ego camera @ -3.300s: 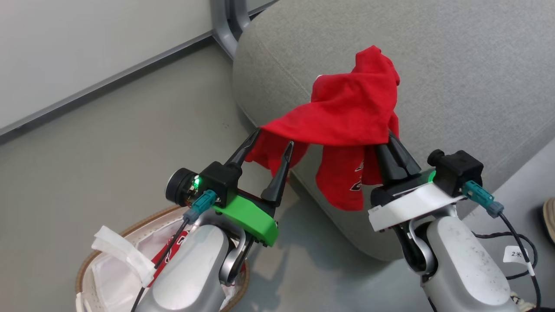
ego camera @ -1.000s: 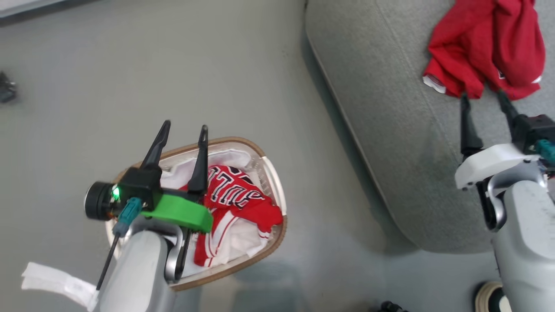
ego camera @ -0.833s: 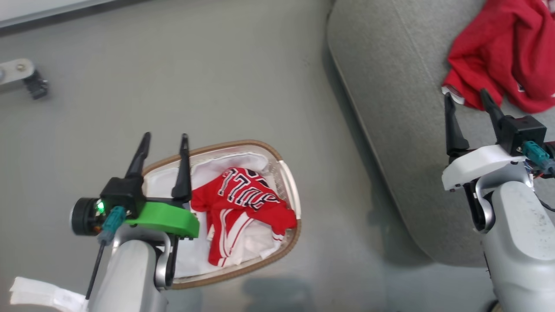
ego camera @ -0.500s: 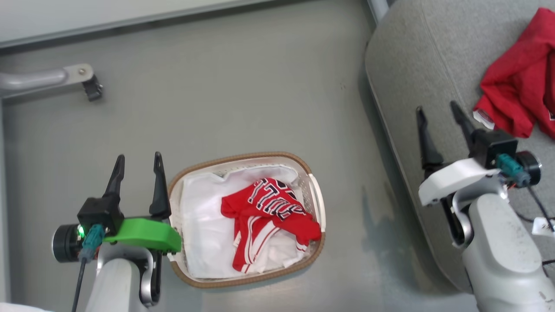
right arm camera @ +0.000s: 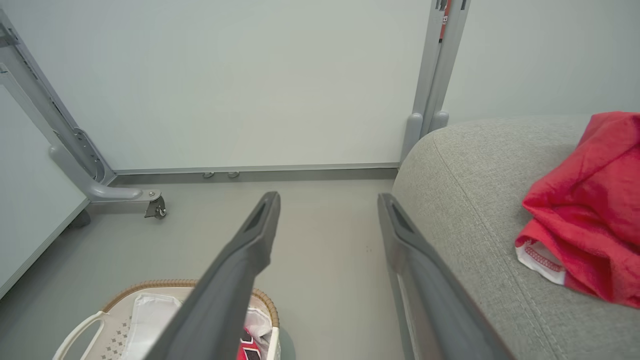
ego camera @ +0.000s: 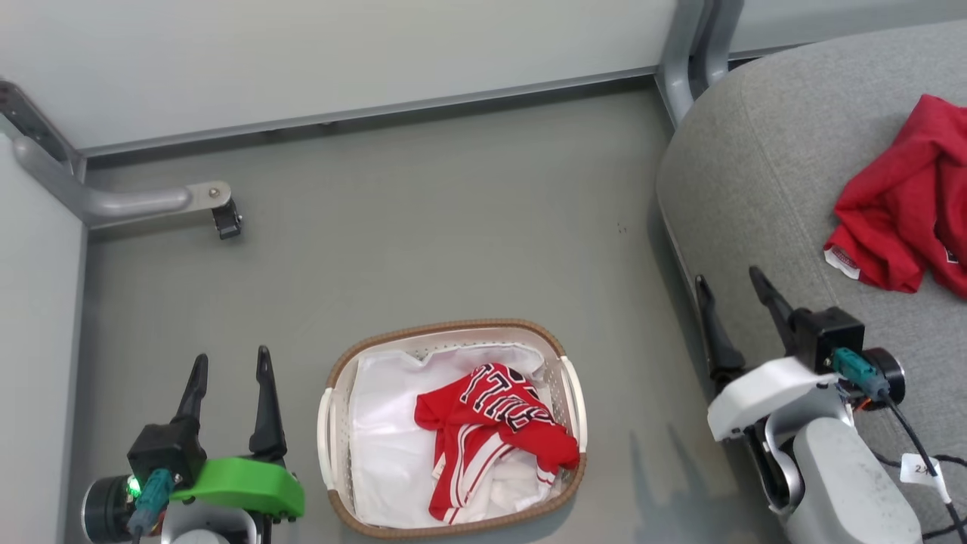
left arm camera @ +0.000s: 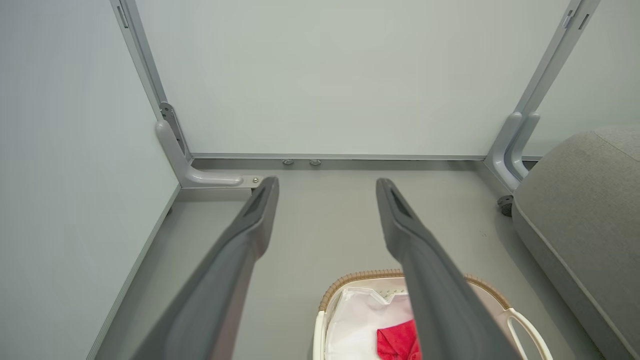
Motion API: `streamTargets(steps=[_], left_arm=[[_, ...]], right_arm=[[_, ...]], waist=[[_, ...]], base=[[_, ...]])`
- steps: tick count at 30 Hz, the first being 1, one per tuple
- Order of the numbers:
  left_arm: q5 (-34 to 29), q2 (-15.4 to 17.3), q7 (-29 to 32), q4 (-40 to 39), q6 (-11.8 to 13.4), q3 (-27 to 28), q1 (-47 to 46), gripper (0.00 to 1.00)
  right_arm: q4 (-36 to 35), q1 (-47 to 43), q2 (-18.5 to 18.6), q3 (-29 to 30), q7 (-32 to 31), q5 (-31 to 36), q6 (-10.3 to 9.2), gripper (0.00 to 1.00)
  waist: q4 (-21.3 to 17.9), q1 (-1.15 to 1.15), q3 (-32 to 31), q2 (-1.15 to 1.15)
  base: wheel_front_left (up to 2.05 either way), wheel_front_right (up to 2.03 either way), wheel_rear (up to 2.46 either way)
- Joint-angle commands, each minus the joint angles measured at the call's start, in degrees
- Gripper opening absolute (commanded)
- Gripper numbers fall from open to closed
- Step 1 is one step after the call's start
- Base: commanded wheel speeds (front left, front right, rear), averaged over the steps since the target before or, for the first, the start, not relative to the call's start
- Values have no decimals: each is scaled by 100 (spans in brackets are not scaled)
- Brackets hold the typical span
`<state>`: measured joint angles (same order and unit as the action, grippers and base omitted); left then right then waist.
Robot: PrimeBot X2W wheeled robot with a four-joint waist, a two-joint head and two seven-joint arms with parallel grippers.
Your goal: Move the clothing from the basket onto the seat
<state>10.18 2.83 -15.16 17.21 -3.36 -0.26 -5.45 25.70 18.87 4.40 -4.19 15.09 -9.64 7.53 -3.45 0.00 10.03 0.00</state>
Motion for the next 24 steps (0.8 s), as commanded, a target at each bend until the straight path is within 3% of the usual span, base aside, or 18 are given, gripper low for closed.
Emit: streamTargets(steps=[1, 12, 24], left_arm=[[-22, 19, 1, -15, -38, 24, 174, 100], [98, 17, 1, -178, -42, 80, 860, 100], [164, 17, 0, -333, -1, 67, 1200, 100]], right_arm=[[-23, -184, 0, -15, 11, -45, -8, 100], [-70, -890, -43, -56, 11, -96, -8, 100], [-172, -1086, -67, -113, 11, -99, -8, 100]], waist=[[36, 0, -261, 0], [106, 0, -774, 0], [86, 0, -848, 0]], base=[[0, 0, 0], [0, 0, 0], [0, 0, 0]])
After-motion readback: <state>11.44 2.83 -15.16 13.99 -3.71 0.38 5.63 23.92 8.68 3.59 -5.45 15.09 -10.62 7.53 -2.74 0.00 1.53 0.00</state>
